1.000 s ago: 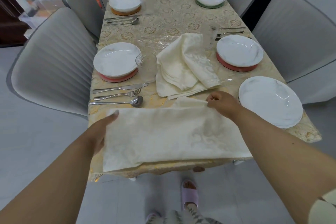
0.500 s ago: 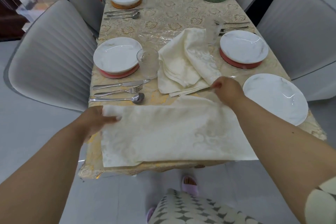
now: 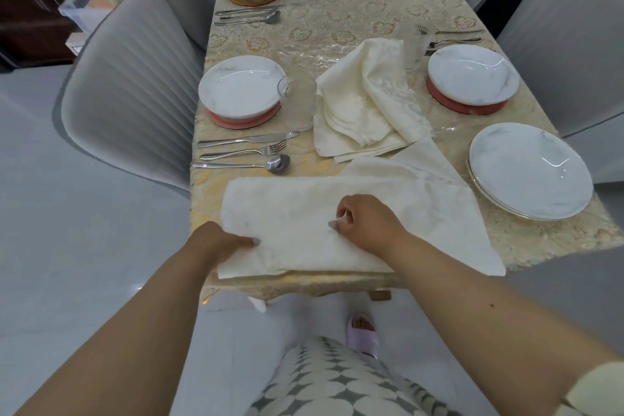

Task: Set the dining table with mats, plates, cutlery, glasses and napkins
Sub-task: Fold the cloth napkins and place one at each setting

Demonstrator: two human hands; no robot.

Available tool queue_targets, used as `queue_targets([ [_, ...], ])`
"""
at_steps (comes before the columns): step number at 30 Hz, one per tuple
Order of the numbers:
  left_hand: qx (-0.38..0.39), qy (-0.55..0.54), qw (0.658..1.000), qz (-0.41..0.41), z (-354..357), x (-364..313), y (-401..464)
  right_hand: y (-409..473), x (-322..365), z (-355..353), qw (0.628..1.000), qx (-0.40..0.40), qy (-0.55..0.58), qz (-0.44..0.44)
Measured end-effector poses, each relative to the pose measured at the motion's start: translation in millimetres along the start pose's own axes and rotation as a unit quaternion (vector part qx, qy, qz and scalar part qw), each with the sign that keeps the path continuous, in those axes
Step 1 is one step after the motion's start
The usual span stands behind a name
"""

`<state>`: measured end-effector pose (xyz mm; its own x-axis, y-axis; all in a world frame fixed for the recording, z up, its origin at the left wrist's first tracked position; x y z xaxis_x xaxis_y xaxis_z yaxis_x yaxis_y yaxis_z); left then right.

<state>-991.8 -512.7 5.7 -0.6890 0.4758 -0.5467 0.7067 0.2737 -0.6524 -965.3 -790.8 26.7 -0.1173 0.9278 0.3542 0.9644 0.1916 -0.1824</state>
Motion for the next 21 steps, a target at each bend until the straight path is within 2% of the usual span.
queue_targets([
  [3, 0.022, 0.056, 0.997, 0.037, 3, 11, -9, -13, 3, 5, 0.998, -0.032, -0.055, 0.001],
  [8, 0.0, -0.026, 0.996, 0.09, -36, 14, -12, -32, -5, 15, 0.989, -0.036, -0.142, 0.006],
  [10, 0.027, -0.097, 0.993, 0.054, -35, 24, -16, -42, -5, 7, 0.988, -0.088, -0.123, 0.009],
  [13, 0.077, -0.132, 0.988, 0.027, -15, 37, -21, -64, 12, -4, 0.973, -0.18, -0.12, -0.076],
  [16, 0.064, -0.108, 0.99, 0.058, -14, 38, -17, -76, 17, 12, 0.97, -0.117, -0.142, -0.16],
  [21, 0.039, 0.051, 0.992, 0.105, -32, 30, -14, -73, -15, 20, 0.984, 0.032, -0.128, -0.12],
])
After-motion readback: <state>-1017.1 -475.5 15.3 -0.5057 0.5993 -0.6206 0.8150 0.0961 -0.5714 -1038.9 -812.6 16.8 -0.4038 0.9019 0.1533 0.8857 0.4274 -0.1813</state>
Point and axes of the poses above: each hand's wrist, its own y-axis towards the middle knuckle, its own z-axis out of the palm, x = y × z, the point moved 9 cm from there along y, towards the middle knuckle, and after that the axes turned 11 degrees about -y, right-handed, at the moved point
